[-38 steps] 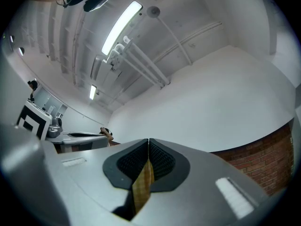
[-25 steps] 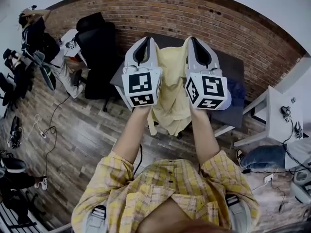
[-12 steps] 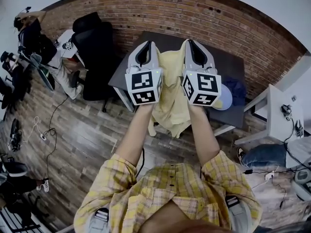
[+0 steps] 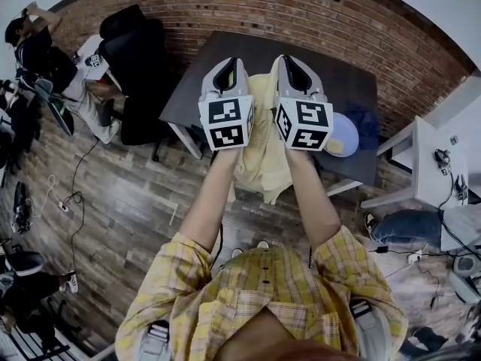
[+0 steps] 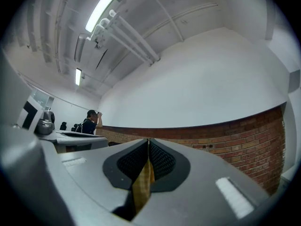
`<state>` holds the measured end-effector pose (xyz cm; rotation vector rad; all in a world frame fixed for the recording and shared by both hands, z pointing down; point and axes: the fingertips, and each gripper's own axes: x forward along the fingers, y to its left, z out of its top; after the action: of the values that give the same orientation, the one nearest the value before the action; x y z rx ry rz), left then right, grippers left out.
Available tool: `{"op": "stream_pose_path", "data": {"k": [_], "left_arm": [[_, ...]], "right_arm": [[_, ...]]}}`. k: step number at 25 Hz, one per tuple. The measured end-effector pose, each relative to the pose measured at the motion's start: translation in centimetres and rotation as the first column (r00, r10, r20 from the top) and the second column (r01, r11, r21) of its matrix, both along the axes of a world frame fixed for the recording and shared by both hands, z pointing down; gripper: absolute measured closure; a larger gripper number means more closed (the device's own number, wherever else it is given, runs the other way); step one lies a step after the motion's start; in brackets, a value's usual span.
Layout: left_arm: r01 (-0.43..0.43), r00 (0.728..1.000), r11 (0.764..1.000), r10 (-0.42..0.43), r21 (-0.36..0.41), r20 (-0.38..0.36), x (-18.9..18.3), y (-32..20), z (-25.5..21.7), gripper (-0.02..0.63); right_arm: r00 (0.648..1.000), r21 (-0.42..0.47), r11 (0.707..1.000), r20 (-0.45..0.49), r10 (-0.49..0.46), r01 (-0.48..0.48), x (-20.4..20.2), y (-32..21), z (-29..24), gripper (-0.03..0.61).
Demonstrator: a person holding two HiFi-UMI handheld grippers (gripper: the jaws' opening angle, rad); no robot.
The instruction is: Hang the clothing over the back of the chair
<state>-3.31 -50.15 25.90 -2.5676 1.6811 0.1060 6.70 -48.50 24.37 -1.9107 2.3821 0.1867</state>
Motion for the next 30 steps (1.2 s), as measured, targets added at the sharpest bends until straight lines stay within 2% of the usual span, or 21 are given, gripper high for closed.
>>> {"op": "stream_pose_path", "data": {"k": [11, 30], "left_arm": [[0.010, 1.000, 0.998, -0.009, -0.060, 0.004, 0.4, -2.3, 4.2, 0.611], [-0.015, 0.997, 0.990, 0.026, -0.137, 0.079, 2.6, -4.1, 8.2, 0.611]], "right_arm": [[0.999, -0.091, 0.995, -0.017, 0.030, -0.031, 0.2, -2.7, 5.0, 0.563], [1.000, -0.232, 0.972, -0.015, 0.025, -0.028, 0.6, -4.9, 10.8, 0.558]]}}
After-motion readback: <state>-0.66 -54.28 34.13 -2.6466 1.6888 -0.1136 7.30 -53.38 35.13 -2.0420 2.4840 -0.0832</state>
